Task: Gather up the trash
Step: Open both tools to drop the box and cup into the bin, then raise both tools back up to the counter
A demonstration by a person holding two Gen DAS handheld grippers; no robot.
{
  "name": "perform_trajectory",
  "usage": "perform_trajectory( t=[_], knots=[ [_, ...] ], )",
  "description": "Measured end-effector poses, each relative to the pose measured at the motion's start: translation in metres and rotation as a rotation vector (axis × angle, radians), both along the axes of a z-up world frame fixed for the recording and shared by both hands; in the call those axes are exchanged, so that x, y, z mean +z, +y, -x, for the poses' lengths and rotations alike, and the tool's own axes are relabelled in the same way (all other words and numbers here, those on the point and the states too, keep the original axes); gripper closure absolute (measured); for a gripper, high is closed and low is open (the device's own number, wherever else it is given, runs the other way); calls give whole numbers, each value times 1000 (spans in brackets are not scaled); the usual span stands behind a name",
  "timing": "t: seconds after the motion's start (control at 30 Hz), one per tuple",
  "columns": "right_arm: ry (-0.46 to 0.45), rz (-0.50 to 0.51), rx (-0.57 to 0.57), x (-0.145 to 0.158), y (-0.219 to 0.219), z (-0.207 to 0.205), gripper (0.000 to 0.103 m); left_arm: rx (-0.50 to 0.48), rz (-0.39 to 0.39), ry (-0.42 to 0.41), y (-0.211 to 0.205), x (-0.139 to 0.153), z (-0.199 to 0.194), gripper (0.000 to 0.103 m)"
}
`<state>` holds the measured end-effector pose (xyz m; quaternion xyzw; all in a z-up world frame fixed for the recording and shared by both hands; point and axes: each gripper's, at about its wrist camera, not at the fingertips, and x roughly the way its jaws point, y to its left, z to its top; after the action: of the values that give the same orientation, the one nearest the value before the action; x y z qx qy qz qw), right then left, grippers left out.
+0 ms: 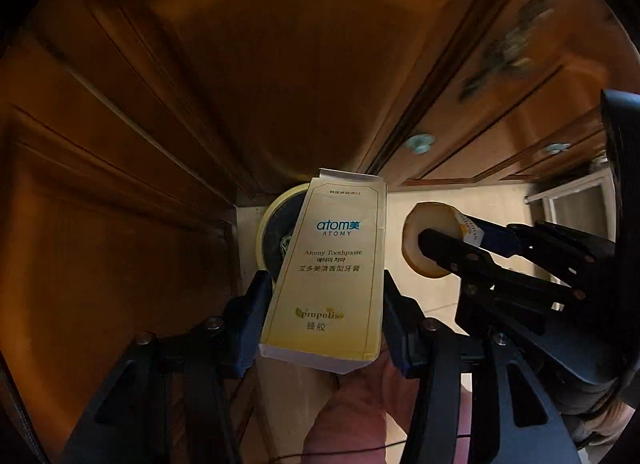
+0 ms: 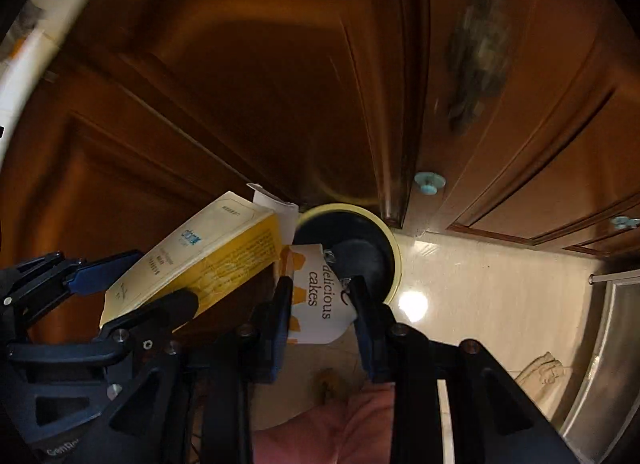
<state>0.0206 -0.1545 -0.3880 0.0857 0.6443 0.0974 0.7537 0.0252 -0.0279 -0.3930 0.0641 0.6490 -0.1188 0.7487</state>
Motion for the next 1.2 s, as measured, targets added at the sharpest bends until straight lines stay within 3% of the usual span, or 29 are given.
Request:
perform_trajectory(
  t=[0.13, 0.23, 0.27, 0.37, 0.53, 0.7, 0.9, 1.2],
  knots=[
    [25, -16, -7, -50, -2, -9, 71, 18, 6, 50, 5, -52, -14, 49],
    [40, -23, -24, -76, -4, -15, 67, 53, -40, 60, 12, -76, -23, 25],
    [46, -28, -31, -79, -5, -17, 65, 65, -56, 60, 15, -80, -26, 18],
    [55, -72, -58, -81, -12, -15, 55, 87, -56, 54, 19, -78, -30, 14],
    [57, -79, -59, -59, -16, -12, 54, 90, -73, 49, 15, -62, -31, 12],
    [44, -76, -67, -9, -26, -3, 54, 93, -55, 73, 14, -21, -30, 12],
    [12, -46, -68, 71, -36, 12, 54, 56, 1, 64, 3, 57, -7, 12],
    [-106, -23, -86, 218, -40, 42, 54, -29, 83, -67, 3, 192, 25, 12]
  ],
)
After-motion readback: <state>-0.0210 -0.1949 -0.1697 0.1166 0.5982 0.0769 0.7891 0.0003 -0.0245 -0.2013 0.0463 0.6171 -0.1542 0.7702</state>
